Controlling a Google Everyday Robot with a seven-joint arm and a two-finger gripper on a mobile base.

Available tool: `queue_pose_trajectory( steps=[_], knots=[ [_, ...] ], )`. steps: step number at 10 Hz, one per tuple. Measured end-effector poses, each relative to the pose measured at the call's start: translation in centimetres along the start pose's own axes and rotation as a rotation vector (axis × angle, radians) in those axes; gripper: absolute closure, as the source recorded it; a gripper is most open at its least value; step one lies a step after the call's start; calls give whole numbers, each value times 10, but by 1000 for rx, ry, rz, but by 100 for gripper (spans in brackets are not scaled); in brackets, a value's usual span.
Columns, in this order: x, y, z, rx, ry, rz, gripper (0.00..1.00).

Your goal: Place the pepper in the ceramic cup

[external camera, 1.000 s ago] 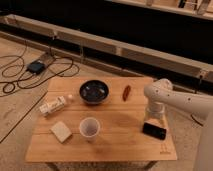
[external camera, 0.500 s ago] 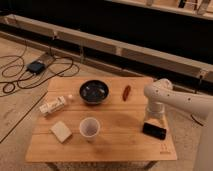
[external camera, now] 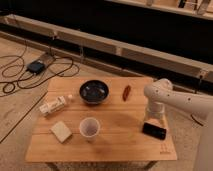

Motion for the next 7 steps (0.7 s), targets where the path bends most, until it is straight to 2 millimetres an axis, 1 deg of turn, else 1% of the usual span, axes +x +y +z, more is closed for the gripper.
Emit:
queue_pose_trajectory(
  steps=[3,4,5,6,7],
  knots=[
    [2,0,-1,2,1,4,29],
    [10,1,-2,1,11,5,29],
    [26,-3,-5,1,32,-1,29],
    [37,-11,-9,7,45,-6,29],
    [54,-22,-14,11,64,-12,29]
  ],
)
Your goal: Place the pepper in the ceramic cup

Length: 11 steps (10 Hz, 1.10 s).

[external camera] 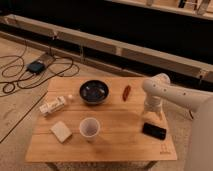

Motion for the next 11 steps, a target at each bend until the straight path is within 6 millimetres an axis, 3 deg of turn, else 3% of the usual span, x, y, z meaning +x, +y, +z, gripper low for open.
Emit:
queue_pose_trajectory(
  steps=[4,8,11],
  knots=[
    [55,-49,-15,46,49,17,29],
    [90,-83,-21,107,69,33,29],
    [110,-98,-24,152,82,26,29]
  ],
)
